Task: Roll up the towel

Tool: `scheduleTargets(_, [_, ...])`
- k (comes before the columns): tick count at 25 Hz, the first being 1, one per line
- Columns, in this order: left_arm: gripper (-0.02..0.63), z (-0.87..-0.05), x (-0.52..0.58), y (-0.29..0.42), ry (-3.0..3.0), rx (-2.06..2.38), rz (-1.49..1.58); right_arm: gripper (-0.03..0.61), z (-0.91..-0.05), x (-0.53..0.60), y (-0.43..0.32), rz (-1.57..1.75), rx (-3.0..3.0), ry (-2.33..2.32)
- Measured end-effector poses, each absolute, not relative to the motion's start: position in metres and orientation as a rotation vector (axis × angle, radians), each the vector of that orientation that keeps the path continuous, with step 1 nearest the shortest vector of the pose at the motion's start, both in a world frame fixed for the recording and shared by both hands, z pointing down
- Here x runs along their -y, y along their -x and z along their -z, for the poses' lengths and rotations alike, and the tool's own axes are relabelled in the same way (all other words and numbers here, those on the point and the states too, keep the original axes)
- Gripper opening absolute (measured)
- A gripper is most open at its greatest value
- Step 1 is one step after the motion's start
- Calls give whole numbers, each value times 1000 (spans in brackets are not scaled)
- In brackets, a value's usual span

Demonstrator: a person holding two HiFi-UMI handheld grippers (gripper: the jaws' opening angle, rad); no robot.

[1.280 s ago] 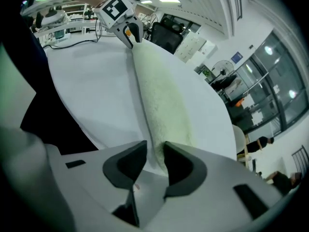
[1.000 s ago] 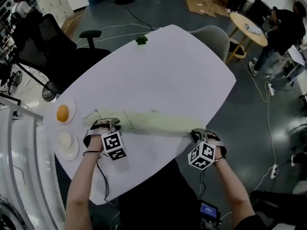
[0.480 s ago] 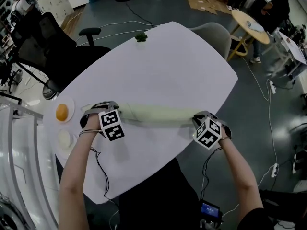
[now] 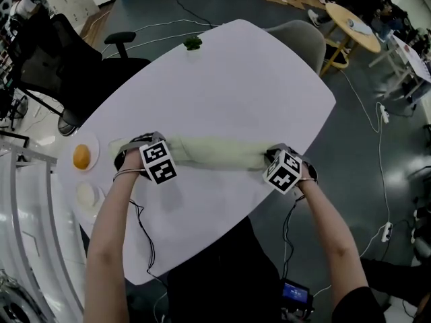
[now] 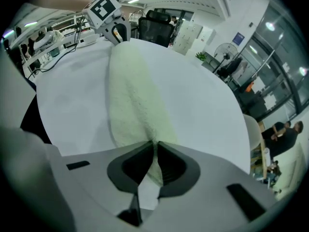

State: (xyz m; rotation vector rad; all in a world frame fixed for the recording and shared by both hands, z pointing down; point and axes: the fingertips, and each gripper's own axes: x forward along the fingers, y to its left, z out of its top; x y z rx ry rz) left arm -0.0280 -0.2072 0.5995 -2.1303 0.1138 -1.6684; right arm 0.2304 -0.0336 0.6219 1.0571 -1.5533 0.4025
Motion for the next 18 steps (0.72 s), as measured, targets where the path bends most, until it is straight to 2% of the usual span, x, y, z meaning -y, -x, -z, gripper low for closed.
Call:
scheduleTargets(10, [76,-604,213,27,2228,-235,1628,26,-625,37,-231,-410,1590,-1053])
scheduleTargets(11, [93,-601,215,28,2245,-253,1632,45,-623,39,-232,-384,1568,-1053])
scheduleTargets(12, [141,-596,217,28,2271,-276,1632,81,-619,40,-234,-360,1548,-1065])
scheduleTargets(16, [333,-565,212,34,2431,-340,1553,147,-575,43,-235,-307,1567,-1218])
scheduleTargets(18, [341,-542,202,39,2526,-390,1461,206,-539,43,-230,-279,1631,-1321])
